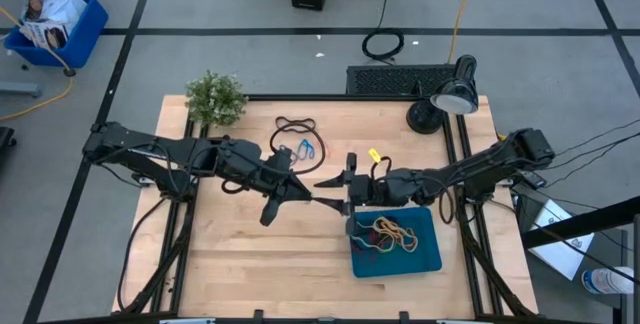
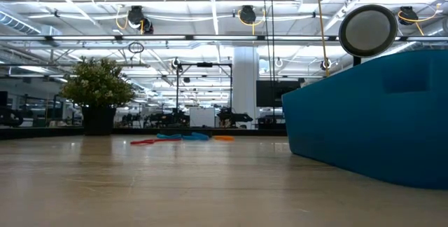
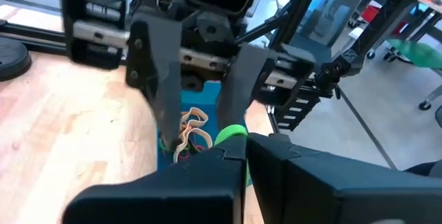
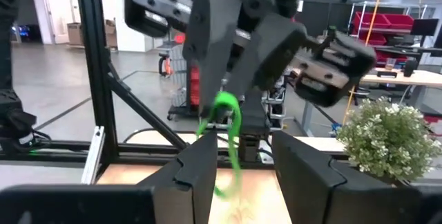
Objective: Pick and place rubber bands into bin
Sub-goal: Put the green rubber bands into the blue bin
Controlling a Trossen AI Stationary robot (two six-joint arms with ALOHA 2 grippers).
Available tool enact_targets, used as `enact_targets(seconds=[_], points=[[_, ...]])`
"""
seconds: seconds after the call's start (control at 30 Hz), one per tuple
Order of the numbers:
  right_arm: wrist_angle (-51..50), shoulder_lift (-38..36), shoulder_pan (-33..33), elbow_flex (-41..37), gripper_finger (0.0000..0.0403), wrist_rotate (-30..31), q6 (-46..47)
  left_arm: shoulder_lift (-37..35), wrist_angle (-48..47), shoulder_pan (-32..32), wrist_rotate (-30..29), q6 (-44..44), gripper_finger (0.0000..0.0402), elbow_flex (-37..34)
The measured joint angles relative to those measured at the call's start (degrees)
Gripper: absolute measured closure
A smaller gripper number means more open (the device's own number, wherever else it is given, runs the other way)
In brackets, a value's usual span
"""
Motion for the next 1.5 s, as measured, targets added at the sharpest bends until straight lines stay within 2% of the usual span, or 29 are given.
enact_targets(seconds=[0.13,0.37,0.57,0.97,1.1,1.33,1.5], points=[[0.7,1.4,-0.4,0.9,0.0275,-1.0,0.0,0.0,0.0,0.0,0.0,0.4,0.0397,0.0],[-0.6,4.7,-0.6,4.9,0.0275,-1.4,-1.3,0.0,0.0,0.0,0.0,0.5,0.0369,0.0],[-1.4,4.8,-0.5,5.3,0.0282,-1.1,-1.3,0.0,-0.2,0.0,-0.1,0.5,0.0367,0.0],[-2.8,4.7,-0.5,5.3,0.037,-1.1,0.8,0.0,-0.2,0.0,0.0,1.5,0.036,0.0],[-2.9,4.7,-0.5,5.3,0.0399,-1.1,0.7,0.0,-0.1,0.0,0.3,2.4,0.0329,0.0],[-3.3,4.7,-0.5,5.3,0.0401,-1.0,0.7,0.0,-0.1,0.5,0.1,2.5,0.025,0.0],[-4.3,4.7,-0.5,5.3,0.0402,-0.9,0.2,-2.1,-2.0,0.8,0.0,1.9,0.0218,0.0]])
